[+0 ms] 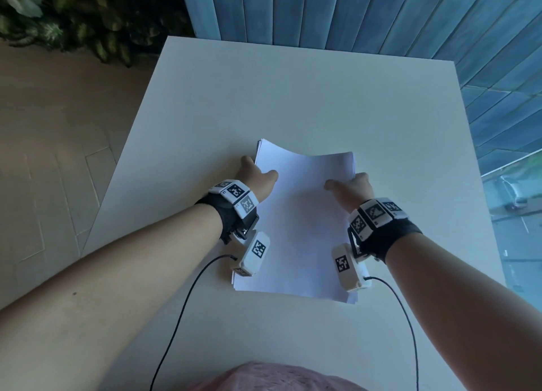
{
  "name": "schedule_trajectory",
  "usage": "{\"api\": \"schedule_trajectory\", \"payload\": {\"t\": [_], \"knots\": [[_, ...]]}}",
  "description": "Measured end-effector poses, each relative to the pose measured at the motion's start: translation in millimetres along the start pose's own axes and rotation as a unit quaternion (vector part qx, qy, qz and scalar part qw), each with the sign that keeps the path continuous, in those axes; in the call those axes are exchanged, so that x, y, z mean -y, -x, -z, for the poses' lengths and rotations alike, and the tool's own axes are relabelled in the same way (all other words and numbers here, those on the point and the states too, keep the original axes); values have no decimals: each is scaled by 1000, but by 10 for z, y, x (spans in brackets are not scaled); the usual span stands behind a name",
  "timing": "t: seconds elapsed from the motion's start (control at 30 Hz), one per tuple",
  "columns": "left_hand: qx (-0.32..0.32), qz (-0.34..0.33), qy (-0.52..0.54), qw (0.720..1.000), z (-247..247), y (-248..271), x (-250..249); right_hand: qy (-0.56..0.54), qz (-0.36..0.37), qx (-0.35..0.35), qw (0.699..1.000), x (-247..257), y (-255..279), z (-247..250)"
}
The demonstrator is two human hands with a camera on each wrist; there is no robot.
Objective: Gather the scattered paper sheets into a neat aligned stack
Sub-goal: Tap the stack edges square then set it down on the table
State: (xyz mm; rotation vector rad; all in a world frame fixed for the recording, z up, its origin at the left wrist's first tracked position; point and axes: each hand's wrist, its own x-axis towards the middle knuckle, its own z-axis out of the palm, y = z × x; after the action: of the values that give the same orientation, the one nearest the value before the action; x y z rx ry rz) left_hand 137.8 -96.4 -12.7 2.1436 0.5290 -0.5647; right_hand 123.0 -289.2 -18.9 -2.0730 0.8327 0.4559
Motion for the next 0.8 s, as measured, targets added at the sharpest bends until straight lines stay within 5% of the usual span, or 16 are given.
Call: {"api": "schedule_trajectory", "payload": {"t": [0.27, 0.67, 0.8], "knots": [[8, 22, -6, 1000, -46, 15, -29, -2, -4, -20, 1000, 38, 5, -156], [25, 6, -4, 1000, 101, 227, 504, -5, 19, 52, 998, -400, 165, 147], [-20, -40, 90, 995, 146, 396, 356, -61, 94, 7, 994, -278, 359, 209]]}}
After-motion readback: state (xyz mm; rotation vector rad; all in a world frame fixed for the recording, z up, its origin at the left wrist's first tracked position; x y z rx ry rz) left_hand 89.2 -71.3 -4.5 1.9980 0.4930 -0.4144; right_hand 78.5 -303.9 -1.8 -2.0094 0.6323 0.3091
